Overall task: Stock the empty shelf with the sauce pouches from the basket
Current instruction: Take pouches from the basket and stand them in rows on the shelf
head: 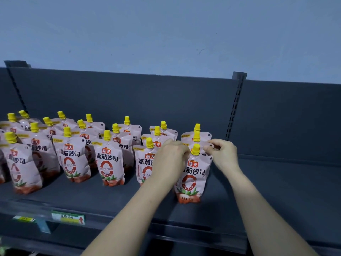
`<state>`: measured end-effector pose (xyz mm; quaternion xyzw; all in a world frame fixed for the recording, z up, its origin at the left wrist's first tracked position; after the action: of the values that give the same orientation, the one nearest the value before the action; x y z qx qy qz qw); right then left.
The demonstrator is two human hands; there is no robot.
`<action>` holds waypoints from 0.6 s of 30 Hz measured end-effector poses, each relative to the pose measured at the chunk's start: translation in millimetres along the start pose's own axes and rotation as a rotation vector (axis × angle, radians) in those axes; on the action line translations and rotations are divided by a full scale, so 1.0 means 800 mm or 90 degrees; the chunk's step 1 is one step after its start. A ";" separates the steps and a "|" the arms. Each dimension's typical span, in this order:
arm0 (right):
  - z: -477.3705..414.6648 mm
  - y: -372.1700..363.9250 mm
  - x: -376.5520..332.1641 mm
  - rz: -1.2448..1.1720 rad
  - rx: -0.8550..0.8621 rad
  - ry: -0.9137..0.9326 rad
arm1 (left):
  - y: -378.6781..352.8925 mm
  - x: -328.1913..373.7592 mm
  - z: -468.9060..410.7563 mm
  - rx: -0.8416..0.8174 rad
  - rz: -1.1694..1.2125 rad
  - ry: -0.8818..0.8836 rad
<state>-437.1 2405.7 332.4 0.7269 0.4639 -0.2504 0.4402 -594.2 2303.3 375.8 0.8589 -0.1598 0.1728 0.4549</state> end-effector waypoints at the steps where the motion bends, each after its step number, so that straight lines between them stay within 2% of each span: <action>1: 0.000 0.000 0.001 -0.001 0.002 -0.003 | 0.001 0.001 0.000 0.005 0.001 -0.003; 8: 0.000 0.002 -0.002 0.008 -0.001 -0.013 | 0.001 0.003 -0.001 0.042 -0.012 -0.021; 18: 0.013 0.017 -0.014 -0.010 0.041 0.013 | 0.004 0.003 0.002 0.017 -0.044 -0.033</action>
<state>-429.7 2389.2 342.0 0.7395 0.4658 -0.2608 0.4101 -593.5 2300.2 378.4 0.8743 -0.1394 0.1365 0.4444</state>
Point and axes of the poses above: each hand's wrist, its own z-axis away from the middle knuckle, its own y-axis out of the back of the hand, x = y × z, the point moved 9 cm from there along -z, towards the middle knuckle, and after that the axes turned 8 degrees about y, right-handed, at the moved point
